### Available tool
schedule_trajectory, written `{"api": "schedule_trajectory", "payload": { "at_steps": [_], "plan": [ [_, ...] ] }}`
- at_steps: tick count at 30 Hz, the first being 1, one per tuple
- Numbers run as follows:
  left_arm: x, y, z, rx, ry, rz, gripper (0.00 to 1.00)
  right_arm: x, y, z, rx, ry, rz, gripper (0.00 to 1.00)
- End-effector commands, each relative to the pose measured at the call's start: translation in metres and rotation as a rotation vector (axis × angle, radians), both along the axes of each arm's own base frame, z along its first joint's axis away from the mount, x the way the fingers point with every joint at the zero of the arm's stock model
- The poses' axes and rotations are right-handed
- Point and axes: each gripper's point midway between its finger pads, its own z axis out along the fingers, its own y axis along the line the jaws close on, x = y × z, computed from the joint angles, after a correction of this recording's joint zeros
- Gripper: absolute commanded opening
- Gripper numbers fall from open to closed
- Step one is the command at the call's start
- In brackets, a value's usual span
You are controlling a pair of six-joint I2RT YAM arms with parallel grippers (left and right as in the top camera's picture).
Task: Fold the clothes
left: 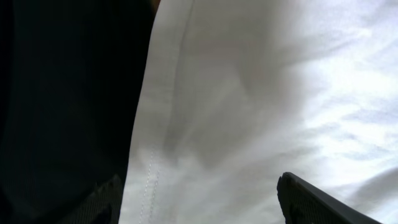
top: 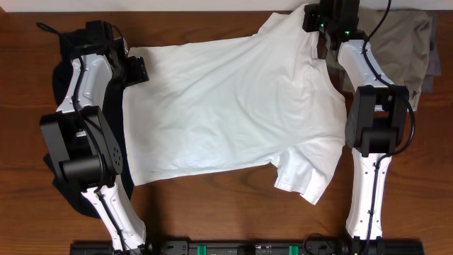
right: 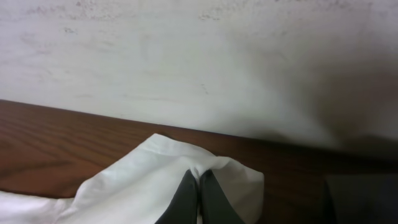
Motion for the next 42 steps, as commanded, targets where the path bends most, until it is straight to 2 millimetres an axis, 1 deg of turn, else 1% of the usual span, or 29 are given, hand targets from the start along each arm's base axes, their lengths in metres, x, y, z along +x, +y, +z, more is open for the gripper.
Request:
{"api": "schedule_trajectory", "payload": {
  "at_steps": [1,2,4,5,8,10,11,13,14,16,19,20,23,24,26,29,31,34,37,38,39,42],
  "plan": [
    [0.006,0.001,0.014,0.01,-0.043,-0.011,0.81,0.008,-0.024,0.007,0.02,-0.008,-0.059,0.05],
    [0.009,0.001,0.015,0.014,-0.054,-0.015,0.81,0.007,-0.026,0.009,0.026,-0.004,-0.054,0.1],
    [0.013,0.004,0.019,0.032,-0.077,-0.033,0.81,0.006,-0.026,0.015,0.039,0.011,-0.034,0.32],
    [0.015,0.005,0.021,0.036,-0.083,-0.032,0.81,0.005,-0.027,0.018,0.039,0.023,-0.031,0.49],
    [0.018,0.007,0.037,0.041,-0.104,-0.03,0.81,0.001,-0.028,0.037,0.031,0.051,-0.026,0.78],
    [0.018,0.009,0.051,0.047,-0.119,-0.026,0.82,-0.002,-0.028,0.054,0.024,0.061,-0.021,0.97],
    [0.017,0.011,0.059,0.058,-0.125,-0.02,0.88,-0.005,-0.027,0.065,0.012,0.065,-0.013,0.99],
    [0.012,0.016,0.076,0.082,-0.138,0.003,0.98,-0.015,-0.023,0.086,-0.007,0.08,0.012,0.99],
    [0.009,0.017,0.087,0.085,-0.151,0.012,0.99,-0.022,-0.021,0.098,-0.009,0.094,0.02,0.99],
    [0.002,0.016,0.107,0.089,-0.176,0.013,0.98,-0.038,-0.014,0.116,-0.002,0.131,0.037,0.99],
    [-0.011,0.011,0.144,0.089,-0.229,0.008,0.98,-0.072,-0.001,0.142,0.034,0.208,0.088,0.99],
    [-0.014,0.006,0.156,0.074,-0.251,-0.002,0.98,-0.083,0.002,0.147,0.047,0.232,0.104,0.99],
    [-0.031,-0.015,0.191,-0.007,-0.312,-0.05,0.98,-0.123,0.012,0.161,0.067,0.316,0.181,0.99],
    [-0.039,-0.02,0.2,-0.028,-0.318,-0.062,0.98,-0.134,0.014,0.164,0.078,0.345,0.192,0.98],
    [-0.058,-0.028,0.214,-0.052,-0.313,-0.073,0.98,-0.16,0.015,0.17,0.08,0.414,0.188,0.91],
    [-0.093,-0.034,0.224,-0.065,-0.263,-0.063,0.98,-0.191,0.02,0.179,0.06,0.482,0.179,0.82],
    [-0.116,-0.036,0.227,-0.079,-0.213,-0.024,0.98,-0.21,0.02,0.185,0.027,0.522,0.144,0.81],
    [-0.151,-0.028,0.223,-0.06,-0.107,0.107,0.98,-0.242,0.025,0.19,-0.03,0.602,0.081,0.88],
    [-0.174,-0.03,0.217,-0.061,-0.044,0.141,0.98,-0.272,0.029,0.189,-0.096,0.689,0.02,0.91],
    [-0.18,-0.031,0.214,-0.063,-0.03,0.144,0.98,-0.276,0.035,0.188,-0.115,0.691,0.009,0.9],
    [-0.185,-0.032,0.211,-0.064,-0.022,0.145,0.98,-0.281,0.041,0.188,-0.122,0.7,0.001,0.91],
    [-0.201,-0.034,0.199,-0.071,0.01,0.158,0.98,-0.289,0.057,0.18,-0.148,0.735,-0.036,0.92]
  ]
}}
